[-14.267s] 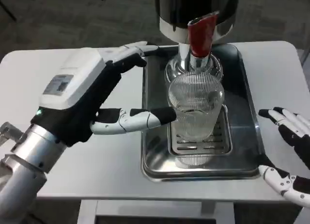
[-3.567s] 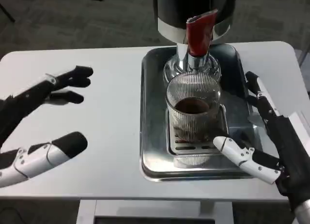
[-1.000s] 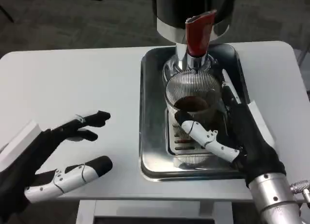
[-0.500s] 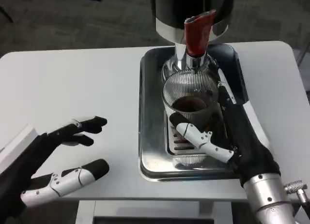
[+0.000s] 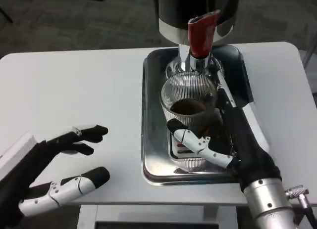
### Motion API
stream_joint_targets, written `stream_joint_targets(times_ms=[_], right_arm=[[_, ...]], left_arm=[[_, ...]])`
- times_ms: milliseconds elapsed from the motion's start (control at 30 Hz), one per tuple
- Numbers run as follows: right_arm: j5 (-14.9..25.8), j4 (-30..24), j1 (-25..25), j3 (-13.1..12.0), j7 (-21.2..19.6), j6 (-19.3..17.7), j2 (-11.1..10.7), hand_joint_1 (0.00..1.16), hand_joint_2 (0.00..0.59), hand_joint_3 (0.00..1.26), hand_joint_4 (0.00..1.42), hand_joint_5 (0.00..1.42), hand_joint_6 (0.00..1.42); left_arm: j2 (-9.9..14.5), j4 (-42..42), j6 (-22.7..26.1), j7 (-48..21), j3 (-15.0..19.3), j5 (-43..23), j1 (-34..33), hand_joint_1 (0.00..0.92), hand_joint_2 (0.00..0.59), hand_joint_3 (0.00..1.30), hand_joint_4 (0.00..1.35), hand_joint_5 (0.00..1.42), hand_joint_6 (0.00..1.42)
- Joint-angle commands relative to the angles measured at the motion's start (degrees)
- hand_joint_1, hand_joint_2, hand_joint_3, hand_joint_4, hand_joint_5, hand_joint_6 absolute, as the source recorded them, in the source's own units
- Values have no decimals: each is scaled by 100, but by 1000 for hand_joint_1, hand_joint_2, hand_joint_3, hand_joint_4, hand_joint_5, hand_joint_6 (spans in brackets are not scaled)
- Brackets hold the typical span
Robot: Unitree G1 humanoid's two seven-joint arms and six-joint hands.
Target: Grasp the cup under the faucet to collect the drink, then remove the cup.
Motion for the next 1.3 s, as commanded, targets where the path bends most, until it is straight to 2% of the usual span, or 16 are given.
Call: stream_joint_targets(times_ms=[33, 467, 700, 967, 1100, 1300], right_arm=[[-161, -1, 102, 165, -37, 116, 117, 640, 212, 0, 75, 174, 288], [-472, -12, 91, 318, -100, 361, 254, 652, 217, 33, 118, 224, 364], [-694, 14, 105, 402, -168, 379, 267, 653, 225, 57, 131, 246, 385], [-814, 101, 146, 461, -384, 300, 309, 665, 230, 140, 197, 288, 440], [-801, 169, 172, 474, -483, 238, 327, 667, 230, 176, 234, 325, 484], [-745, 214, 203, 454, -601, 185, 396, 650, 232, 211, 286, 397, 646]], left_arm=[[96, -63, 60, -79, 112, -49, 164, 149, 123, 271, 255, 332, 280], [97, -76, 74, -105, 163, -66, 231, 148, 123, 277, 257, 332, 280], [101, -13, 53, -136, 190, -74, 217, 148, 124, 284, 266, 332, 280], [108, 70, 42, -140, 178, -74, 182, 131, 122, 302, 279, 336, 279], [111, 100, 32, -144, 172, -73, 188, 129, 122, 313, 290, 341, 279], [101, 150, 26, -139, 147, -64, 181, 128, 122, 320, 295, 343, 279]])
